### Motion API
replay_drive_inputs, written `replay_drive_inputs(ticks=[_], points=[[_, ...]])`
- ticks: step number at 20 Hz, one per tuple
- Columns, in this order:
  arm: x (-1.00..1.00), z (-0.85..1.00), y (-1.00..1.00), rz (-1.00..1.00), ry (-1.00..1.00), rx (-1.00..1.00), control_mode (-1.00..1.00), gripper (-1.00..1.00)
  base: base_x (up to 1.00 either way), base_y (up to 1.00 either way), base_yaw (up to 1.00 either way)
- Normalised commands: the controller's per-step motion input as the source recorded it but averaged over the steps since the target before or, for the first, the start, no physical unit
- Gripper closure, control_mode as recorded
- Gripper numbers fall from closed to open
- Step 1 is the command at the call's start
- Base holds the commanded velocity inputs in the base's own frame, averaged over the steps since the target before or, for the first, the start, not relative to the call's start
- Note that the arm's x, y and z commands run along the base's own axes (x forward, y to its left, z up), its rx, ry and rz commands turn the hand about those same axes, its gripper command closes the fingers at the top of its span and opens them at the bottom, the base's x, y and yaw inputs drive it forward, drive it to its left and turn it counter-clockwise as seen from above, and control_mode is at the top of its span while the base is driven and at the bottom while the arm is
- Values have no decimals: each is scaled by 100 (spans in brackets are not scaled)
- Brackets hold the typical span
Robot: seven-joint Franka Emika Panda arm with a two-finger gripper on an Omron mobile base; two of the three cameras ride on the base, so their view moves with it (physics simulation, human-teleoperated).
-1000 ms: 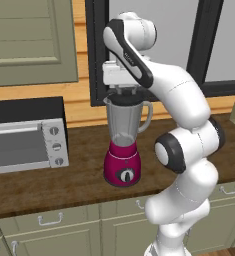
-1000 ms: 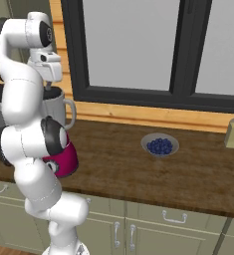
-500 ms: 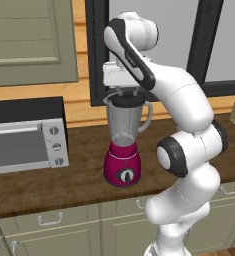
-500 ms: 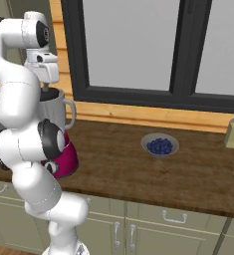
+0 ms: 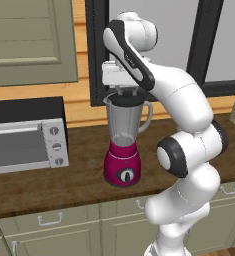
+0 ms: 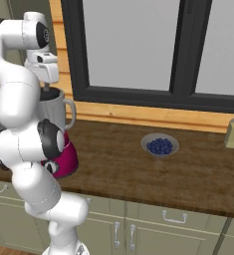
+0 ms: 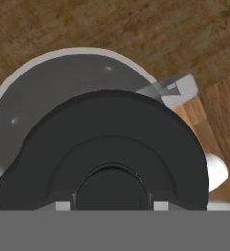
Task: Close the lid blender by securely placing the lid on top.
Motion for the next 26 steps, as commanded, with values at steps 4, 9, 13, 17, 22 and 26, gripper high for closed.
replay_drive_inputs(ticks=[4, 9, 13, 17, 22, 26], points=[[21, 0, 0, 0, -8, 3, -100, 100, 0, 0, 0], [14, 0, 0, 0, -11, 3, -100, 100, 0, 0, 0], [1, -5, 4, 0, -8, 1, -100, 100, 0, 0, 0], [0, -16, 6, 0, 0, 0, -100, 100, 0, 0, 0], [0, -19, 6, 0, 0, 0, -100, 100, 0, 0, 0], [0, -50, 0, 0, 0, -1, -100, 100, 0, 0, 0]])
